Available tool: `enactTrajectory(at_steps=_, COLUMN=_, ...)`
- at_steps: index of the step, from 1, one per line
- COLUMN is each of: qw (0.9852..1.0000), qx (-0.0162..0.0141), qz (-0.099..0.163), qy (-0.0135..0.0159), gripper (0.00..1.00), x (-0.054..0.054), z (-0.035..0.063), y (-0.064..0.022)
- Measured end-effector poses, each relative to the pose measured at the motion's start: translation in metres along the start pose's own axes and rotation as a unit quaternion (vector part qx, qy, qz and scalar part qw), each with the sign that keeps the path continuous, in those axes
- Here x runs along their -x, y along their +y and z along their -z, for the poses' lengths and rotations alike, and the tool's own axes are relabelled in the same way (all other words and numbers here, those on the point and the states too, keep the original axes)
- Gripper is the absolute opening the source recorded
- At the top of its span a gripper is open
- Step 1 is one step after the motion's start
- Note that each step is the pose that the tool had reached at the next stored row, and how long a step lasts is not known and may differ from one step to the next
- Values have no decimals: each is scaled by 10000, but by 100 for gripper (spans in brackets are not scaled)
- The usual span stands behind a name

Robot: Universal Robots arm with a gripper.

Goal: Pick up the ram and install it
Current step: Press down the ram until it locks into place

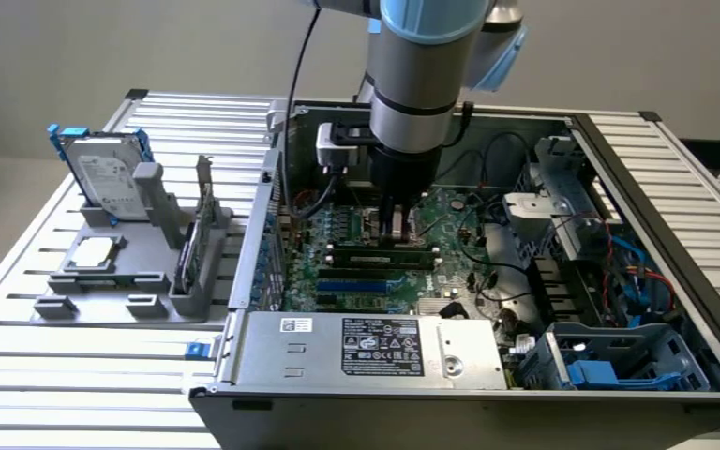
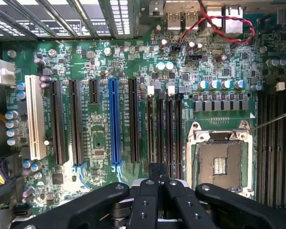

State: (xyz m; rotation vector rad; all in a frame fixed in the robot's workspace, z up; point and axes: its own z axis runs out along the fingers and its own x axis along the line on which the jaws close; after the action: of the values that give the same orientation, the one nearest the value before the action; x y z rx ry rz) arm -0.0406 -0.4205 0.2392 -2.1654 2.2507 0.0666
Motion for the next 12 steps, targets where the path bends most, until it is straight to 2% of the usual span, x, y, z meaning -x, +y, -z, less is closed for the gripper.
enactTrajectory(at_steps=4, qw=10000, qx=0, qz=-1, qy=-3, gripper=11, x=10, z=-59, y=0)
enactTrajectory(at_steps=12, qw=10000, qx=0, qz=0, qy=-3, gripper=11, x=49, z=-96, y=0)
